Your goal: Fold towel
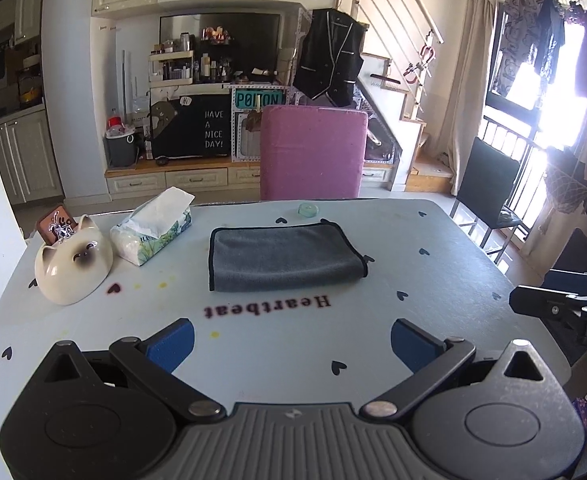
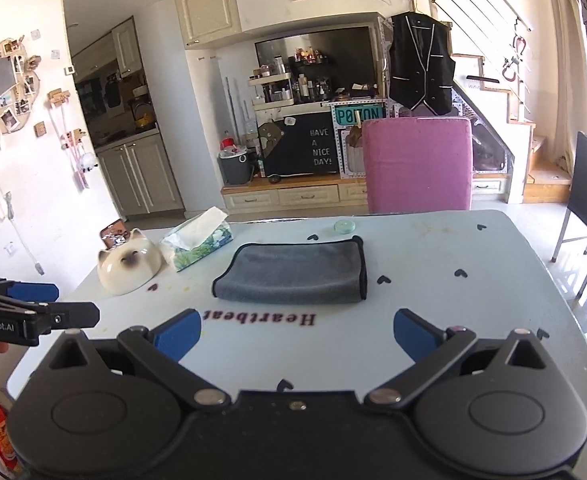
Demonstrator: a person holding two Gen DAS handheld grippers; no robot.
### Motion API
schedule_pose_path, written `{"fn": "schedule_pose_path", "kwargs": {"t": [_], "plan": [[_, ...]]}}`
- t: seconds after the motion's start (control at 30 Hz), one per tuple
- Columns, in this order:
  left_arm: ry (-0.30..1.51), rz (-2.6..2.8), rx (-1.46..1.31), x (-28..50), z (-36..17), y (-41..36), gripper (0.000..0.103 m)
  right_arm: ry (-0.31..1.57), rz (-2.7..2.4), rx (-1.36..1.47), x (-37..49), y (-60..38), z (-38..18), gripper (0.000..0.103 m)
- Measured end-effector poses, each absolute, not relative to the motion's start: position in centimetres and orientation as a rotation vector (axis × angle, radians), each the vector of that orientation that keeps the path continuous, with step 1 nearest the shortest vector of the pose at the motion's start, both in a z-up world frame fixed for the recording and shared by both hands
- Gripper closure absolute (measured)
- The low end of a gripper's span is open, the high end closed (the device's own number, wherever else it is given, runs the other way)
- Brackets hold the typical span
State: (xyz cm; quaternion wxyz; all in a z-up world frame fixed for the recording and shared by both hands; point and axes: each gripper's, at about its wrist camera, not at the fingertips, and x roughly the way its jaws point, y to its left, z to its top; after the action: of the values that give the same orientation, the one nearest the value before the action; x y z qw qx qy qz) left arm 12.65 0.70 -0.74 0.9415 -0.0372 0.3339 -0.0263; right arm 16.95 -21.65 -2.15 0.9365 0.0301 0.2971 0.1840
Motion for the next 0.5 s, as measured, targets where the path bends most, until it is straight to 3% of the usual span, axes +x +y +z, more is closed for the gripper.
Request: {"fn": "schedule_pose_path", "kwargs": {"t": [0.5], "plan": [[0.652, -0.084, -0.072, 7.2, -0.3, 0.3, 0.0, 0.599, 0.374, 0.029, 11.9, -22.3, -1.2, 0.0]]}}
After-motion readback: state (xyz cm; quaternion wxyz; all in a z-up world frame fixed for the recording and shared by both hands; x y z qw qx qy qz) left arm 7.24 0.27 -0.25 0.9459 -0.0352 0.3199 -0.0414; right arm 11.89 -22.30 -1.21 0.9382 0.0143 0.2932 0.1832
